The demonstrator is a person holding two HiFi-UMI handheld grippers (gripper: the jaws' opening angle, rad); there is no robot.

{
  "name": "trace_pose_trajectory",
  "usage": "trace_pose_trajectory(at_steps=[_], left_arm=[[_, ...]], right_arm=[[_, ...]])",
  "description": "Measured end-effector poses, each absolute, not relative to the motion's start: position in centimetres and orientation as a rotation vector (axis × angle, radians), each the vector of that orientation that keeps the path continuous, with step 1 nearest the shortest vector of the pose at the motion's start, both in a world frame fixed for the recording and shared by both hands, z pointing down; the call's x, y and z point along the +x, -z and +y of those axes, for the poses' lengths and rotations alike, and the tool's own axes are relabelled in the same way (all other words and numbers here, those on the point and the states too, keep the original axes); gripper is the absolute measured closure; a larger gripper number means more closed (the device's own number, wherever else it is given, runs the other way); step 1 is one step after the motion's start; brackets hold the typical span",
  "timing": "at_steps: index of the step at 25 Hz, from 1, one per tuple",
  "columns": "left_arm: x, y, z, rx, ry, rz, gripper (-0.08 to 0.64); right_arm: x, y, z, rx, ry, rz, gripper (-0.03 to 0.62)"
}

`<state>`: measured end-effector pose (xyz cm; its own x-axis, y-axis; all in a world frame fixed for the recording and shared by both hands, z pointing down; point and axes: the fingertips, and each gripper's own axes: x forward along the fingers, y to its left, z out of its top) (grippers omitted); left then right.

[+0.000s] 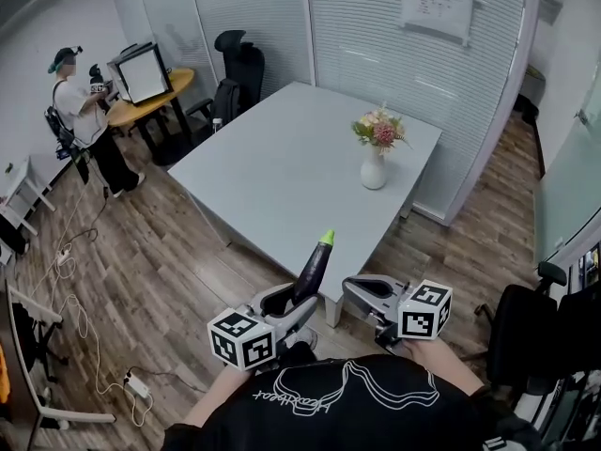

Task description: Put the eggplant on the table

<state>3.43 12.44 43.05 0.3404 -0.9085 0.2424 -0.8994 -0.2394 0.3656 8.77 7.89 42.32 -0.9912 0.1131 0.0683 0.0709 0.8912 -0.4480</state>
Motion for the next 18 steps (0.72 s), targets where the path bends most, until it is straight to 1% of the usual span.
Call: trace_pose_trajectory(at_steps=[10, 18], left_arm=[[-5.1, -42.7, 4.7, 2.204, 0.025, -1.482, 0.354], [-9.8, -42.9, -0.9, 2.238, 0.005, -1.389, 0.354]], right_arm=[[1.1, -41.8, 0.8, -0.006, -0.741, -2.944, 0.583], [-3.5, -42.2, -4.0, 0.100, -0.782, -2.928, 0.583]])
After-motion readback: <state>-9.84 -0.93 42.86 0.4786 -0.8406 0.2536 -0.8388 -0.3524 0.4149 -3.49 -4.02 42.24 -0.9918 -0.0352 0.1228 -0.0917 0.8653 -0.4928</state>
